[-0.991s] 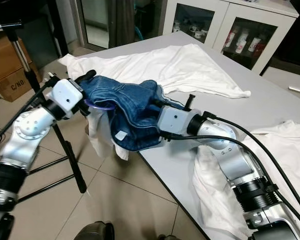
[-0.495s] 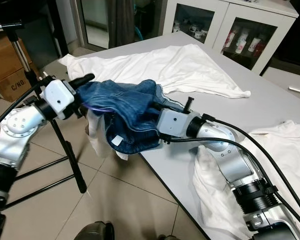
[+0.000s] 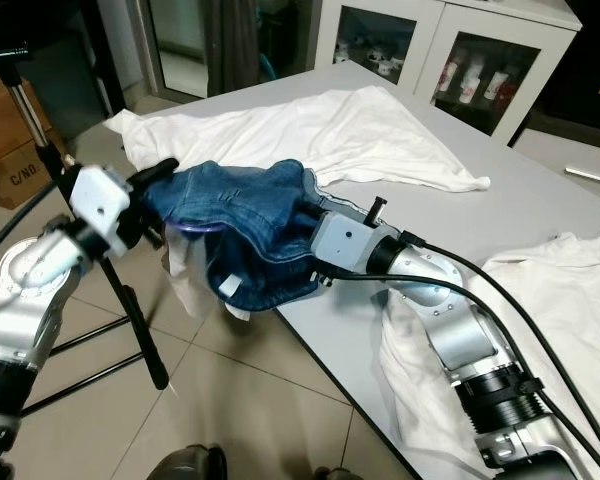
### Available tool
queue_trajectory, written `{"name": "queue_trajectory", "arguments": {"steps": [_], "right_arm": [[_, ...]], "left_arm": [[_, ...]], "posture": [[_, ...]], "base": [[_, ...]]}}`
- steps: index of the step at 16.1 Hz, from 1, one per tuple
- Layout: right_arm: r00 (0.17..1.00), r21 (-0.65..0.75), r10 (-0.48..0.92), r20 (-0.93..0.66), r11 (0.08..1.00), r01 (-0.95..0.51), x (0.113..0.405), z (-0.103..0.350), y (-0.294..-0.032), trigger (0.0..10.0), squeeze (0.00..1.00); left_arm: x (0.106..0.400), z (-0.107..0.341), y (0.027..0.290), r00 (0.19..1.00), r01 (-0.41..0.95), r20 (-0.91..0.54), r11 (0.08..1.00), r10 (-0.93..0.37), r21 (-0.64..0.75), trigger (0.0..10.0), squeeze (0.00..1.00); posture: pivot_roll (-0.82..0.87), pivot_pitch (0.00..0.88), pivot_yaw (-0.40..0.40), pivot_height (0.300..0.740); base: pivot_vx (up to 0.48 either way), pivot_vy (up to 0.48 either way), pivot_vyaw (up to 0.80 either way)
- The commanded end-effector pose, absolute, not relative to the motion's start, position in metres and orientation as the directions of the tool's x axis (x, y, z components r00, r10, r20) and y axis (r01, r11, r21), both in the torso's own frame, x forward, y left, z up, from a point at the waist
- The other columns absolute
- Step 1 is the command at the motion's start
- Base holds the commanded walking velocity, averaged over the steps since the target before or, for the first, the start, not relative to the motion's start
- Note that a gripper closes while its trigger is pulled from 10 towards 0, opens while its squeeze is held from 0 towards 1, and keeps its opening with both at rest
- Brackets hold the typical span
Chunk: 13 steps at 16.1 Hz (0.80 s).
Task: Hang hanger
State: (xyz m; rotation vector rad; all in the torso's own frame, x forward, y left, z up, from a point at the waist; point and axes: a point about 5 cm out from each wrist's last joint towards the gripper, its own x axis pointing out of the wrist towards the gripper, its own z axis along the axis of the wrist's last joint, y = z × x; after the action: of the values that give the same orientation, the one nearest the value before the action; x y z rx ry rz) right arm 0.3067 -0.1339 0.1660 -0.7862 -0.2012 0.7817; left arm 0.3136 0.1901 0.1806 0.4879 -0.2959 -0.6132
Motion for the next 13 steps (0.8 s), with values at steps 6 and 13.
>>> {"name": "queue_trajectory", "arguments": {"steps": [6, 13], "right_arm": [[0.822, -0.674, 0.541, -0.180, 0.540, -0.503, 0.322, 0.159, -0.171, 0.0, 0.00], [0.830, -0.665, 0.529, -0.179, 0.556, -0.498, 0.322, 0.157, -0.172, 0.0, 0.00]], "left_arm": [[0.302, 0.212, 0.219, 0.781, 0.275, 0.098, 0.481, -0.617, 0.832, 10.0, 0.88], [0.303, 0.216, 0.216, 0.785, 0.262, 0.081, 0.448, -0.614, 0.855, 10.0, 1.00]], "posture": [[0.11, 0.038, -0.060, 0.740], [0.11, 0.042, -0.055, 0.740]], "base": [[0.000, 0.000, 0.00], [0.000, 0.000, 0.00]]}}
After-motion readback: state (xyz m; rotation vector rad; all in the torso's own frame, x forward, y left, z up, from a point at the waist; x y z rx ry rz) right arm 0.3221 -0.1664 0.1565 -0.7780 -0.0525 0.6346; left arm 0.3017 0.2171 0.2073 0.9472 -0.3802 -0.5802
